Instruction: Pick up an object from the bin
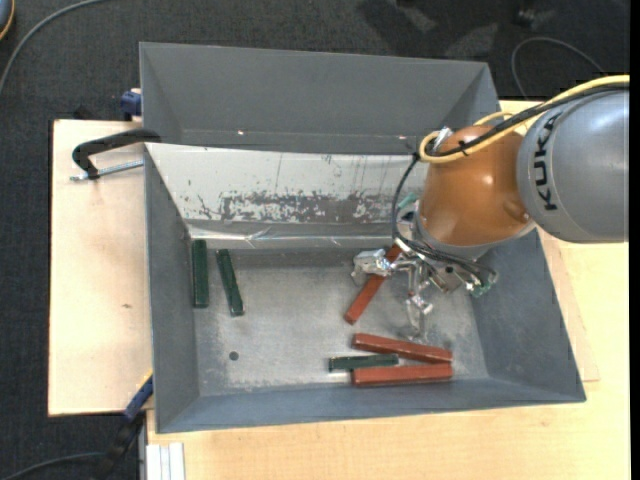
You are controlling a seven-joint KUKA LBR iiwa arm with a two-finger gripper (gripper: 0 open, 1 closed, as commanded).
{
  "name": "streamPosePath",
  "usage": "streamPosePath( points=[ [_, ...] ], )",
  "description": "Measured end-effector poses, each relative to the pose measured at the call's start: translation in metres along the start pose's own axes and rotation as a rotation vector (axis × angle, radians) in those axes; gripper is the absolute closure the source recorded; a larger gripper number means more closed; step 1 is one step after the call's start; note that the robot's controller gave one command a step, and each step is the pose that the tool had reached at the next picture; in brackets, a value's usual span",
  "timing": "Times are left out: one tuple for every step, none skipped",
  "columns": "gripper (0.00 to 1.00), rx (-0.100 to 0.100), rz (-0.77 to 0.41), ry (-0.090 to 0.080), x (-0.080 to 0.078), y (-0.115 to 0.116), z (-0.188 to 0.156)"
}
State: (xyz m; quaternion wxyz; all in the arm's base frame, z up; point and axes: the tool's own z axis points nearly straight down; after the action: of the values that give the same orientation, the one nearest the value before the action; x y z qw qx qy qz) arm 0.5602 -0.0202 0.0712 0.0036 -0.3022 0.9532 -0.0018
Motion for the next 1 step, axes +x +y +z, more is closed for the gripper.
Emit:
streamPosePath(
  points=[
    [1.0, -0.004, -0.004, 0.0, -0.0021, 0.0039, -0.0001]
  ],
)
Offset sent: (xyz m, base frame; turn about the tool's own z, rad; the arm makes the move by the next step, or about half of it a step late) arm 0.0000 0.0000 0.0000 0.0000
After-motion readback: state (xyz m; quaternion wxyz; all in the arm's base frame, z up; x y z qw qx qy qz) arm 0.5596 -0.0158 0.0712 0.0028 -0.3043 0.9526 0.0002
